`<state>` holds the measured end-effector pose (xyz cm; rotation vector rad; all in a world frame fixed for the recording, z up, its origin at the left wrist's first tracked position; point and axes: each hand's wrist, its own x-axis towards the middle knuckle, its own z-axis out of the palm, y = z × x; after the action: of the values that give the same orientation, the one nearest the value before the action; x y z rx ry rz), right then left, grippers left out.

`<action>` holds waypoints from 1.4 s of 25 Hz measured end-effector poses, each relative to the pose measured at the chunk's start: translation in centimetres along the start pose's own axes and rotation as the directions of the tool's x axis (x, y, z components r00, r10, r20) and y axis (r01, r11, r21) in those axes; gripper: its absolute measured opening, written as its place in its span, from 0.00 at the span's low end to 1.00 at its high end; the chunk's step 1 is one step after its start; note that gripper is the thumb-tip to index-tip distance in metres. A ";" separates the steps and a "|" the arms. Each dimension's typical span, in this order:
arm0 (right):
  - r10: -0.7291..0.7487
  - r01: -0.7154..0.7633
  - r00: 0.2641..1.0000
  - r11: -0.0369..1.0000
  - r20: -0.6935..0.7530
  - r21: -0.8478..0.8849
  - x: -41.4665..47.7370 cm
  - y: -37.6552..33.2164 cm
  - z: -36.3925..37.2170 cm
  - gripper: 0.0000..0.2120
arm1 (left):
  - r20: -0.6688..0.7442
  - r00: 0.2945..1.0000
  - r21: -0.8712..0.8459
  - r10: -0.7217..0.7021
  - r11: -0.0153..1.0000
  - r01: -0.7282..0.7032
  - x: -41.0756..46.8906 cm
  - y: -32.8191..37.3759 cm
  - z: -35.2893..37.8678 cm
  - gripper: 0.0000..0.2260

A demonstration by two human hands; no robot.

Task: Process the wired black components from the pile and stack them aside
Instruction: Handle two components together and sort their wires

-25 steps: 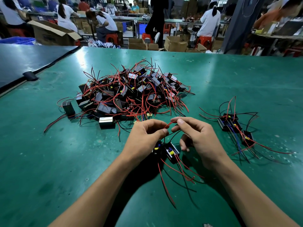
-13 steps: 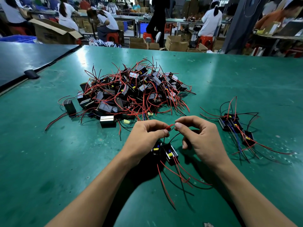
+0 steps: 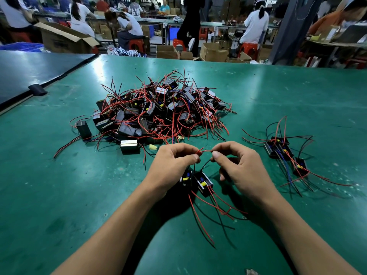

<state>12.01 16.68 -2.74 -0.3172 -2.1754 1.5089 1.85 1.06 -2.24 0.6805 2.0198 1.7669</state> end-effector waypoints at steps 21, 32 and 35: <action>-0.377 0.340 0.926 0.868 -0.035 -0.361 0.2 -0.3 -0.3 0.02 | -0.007 1.000 0.074 0.000 0.997 0.001 0.0 0.2 -0.1 0.05; 0.082 -0.066 0.996 0.952 -0.041 0.300 0.3 -1.1 0.5 0.10 | -0.005 0.991 0.184 0.134 0.974 -0.130 -0.3 0.5 0.6 0.02; 0.103 -0.088 0.994 0.925 -0.022 0.370 0.4 -0.8 0.4 0.11 | -0.020 0.992 0.139 0.121 0.983 -0.117 -0.3 0.4 0.8 0.02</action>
<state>11.55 16.26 -1.97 -0.3254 -1.8153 1.9069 2.57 1.61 -1.94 0.8395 2.1781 1.7224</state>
